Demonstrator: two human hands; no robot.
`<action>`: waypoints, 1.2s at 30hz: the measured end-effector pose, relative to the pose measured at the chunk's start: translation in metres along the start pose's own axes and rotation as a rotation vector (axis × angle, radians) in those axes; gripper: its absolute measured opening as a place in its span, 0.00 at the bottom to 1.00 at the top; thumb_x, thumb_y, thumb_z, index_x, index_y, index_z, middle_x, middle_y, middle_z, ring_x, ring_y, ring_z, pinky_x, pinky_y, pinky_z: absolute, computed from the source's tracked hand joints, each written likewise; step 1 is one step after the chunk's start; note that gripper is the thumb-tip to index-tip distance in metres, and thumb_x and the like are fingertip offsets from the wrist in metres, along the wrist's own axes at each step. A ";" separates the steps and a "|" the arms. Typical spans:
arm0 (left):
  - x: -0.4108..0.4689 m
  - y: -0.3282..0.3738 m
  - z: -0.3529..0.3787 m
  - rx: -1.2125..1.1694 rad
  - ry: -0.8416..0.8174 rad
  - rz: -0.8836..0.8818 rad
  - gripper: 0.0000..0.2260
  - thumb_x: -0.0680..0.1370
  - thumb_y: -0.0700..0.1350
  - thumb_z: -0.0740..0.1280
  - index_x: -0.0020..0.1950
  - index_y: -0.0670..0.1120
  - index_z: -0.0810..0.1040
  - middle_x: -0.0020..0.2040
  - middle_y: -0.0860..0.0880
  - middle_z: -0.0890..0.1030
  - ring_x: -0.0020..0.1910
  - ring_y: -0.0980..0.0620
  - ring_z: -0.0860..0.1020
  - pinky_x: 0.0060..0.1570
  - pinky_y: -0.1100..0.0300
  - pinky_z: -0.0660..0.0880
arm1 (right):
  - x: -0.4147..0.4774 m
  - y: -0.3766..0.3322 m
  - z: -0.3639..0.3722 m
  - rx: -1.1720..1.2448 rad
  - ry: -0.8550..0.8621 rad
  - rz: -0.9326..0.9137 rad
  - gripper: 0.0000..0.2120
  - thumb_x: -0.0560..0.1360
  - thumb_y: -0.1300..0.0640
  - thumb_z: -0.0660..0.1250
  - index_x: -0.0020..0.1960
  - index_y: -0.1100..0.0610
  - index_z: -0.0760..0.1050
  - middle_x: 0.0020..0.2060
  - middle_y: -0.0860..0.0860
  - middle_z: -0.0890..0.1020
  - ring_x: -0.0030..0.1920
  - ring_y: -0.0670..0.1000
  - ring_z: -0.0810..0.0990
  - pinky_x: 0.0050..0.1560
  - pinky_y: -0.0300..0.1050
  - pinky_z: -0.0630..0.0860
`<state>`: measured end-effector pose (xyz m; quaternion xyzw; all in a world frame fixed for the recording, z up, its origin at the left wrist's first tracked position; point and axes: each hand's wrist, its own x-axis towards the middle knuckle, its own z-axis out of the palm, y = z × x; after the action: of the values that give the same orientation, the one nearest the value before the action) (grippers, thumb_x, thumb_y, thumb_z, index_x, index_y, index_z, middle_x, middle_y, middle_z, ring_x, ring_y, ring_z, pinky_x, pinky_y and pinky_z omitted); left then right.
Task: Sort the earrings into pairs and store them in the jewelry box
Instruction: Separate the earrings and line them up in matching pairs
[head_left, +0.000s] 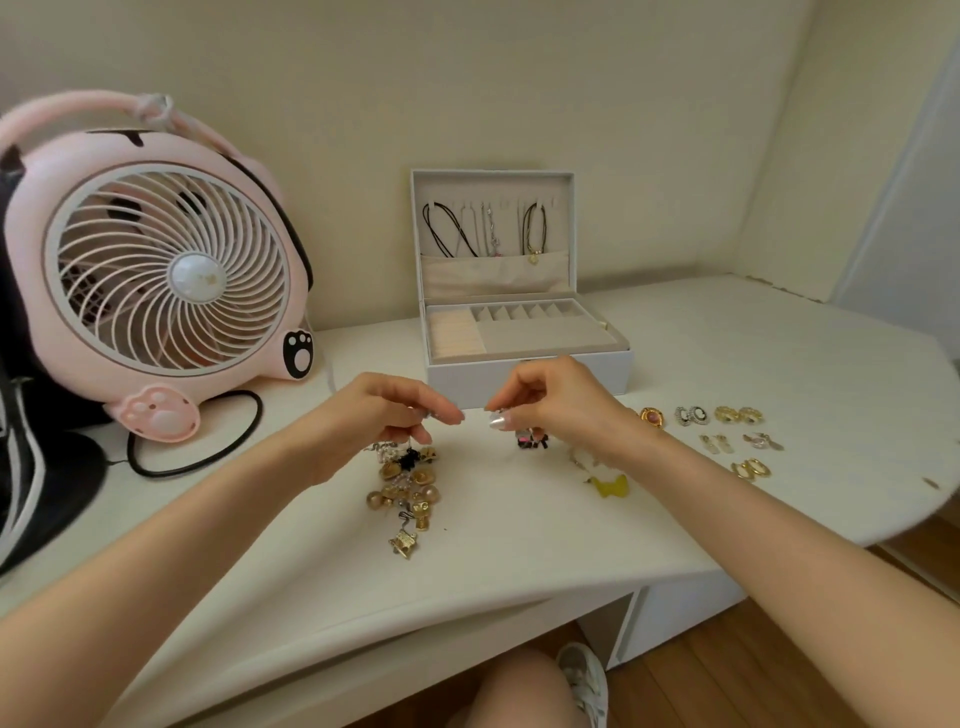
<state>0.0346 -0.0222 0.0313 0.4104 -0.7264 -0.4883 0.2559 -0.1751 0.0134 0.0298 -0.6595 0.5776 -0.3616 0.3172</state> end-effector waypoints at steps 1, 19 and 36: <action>0.001 0.002 0.004 0.005 0.003 -0.011 0.15 0.77 0.30 0.57 0.49 0.41 0.82 0.53 0.50 0.83 0.35 0.59 0.78 0.44 0.64 0.74 | -0.002 0.001 -0.003 0.025 -0.016 0.000 0.07 0.68 0.67 0.73 0.39 0.57 0.80 0.33 0.54 0.81 0.31 0.48 0.79 0.33 0.40 0.76; 0.012 0.013 0.061 0.224 0.115 0.192 0.12 0.72 0.38 0.72 0.52 0.47 0.74 0.39 0.49 0.83 0.36 0.54 0.81 0.39 0.65 0.74 | -0.038 0.016 -0.032 0.042 0.024 0.041 0.06 0.68 0.70 0.72 0.41 0.61 0.82 0.34 0.57 0.83 0.31 0.50 0.82 0.34 0.36 0.77; 0.002 0.025 0.080 0.045 -0.213 -0.049 0.04 0.73 0.38 0.70 0.44 0.40 0.76 0.37 0.42 0.84 0.35 0.49 0.83 0.32 0.65 0.77 | -0.054 0.012 -0.044 -0.117 -0.217 0.108 0.04 0.70 0.63 0.72 0.43 0.64 0.81 0.37 0.57 0.85 0.32 0.50 0.82 0.34 0.41 0.77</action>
<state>-0.0369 0.0206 0.0227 0.3793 -0.7500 -0.5190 0.1560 -0.2222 0.0651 0.0375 -0.6800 0.5947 -0.2363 0.3579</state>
